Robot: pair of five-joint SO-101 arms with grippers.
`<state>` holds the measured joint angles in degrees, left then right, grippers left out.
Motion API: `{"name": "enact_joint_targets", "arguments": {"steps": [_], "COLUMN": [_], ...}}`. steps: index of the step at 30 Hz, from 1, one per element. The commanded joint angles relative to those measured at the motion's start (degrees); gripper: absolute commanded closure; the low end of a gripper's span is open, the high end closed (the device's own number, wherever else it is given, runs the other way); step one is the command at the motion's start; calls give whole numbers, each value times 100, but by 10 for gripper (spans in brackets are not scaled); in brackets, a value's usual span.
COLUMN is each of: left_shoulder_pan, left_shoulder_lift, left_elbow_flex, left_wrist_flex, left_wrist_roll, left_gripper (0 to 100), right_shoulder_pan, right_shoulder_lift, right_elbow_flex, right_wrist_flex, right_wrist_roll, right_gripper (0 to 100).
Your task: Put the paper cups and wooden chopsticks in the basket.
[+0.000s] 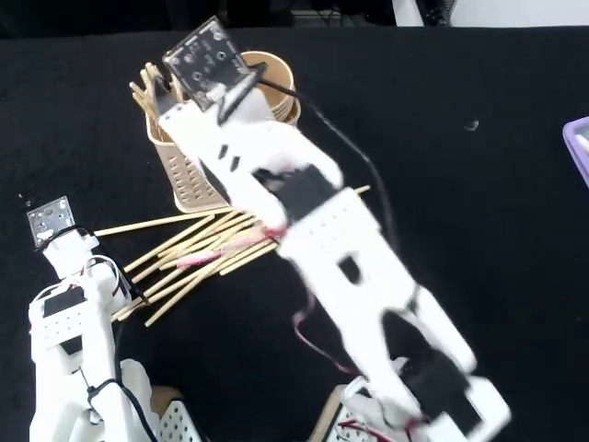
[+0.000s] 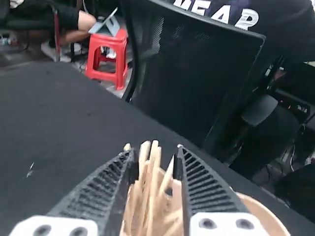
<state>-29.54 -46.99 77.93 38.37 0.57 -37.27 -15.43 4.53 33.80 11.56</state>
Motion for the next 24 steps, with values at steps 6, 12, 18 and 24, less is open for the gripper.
{"name": "enact_joint_targets", "arguments": {"steps": [6, 12, 18, 24], "left_shoulder_pan": [-13, -13, -13, -13], "left_shoulder_lift": [-62, -62, -62, -62], "left_elbow_flex": [-92, -92, -92, -92], "left_wrist_flex": [-70, -70, -70, -70], "left_wrist_roll": [26, 26, 26, 26], "left_gripper": [866, 866, 866, 866], "right_shoulder_pan": [88, 105, 123, 70], "right_shoulder_lift": [-2185, -2651, -1938, -338], "right_elbow_flex": [1095, 4295, 6097, 5569], "right_wrist_flex": [2532, 1169, -1705, -2646], "right_wrist_roll": [-79, -88, -598, -993], "right_gripper": [871, 871, 871, 871]}}
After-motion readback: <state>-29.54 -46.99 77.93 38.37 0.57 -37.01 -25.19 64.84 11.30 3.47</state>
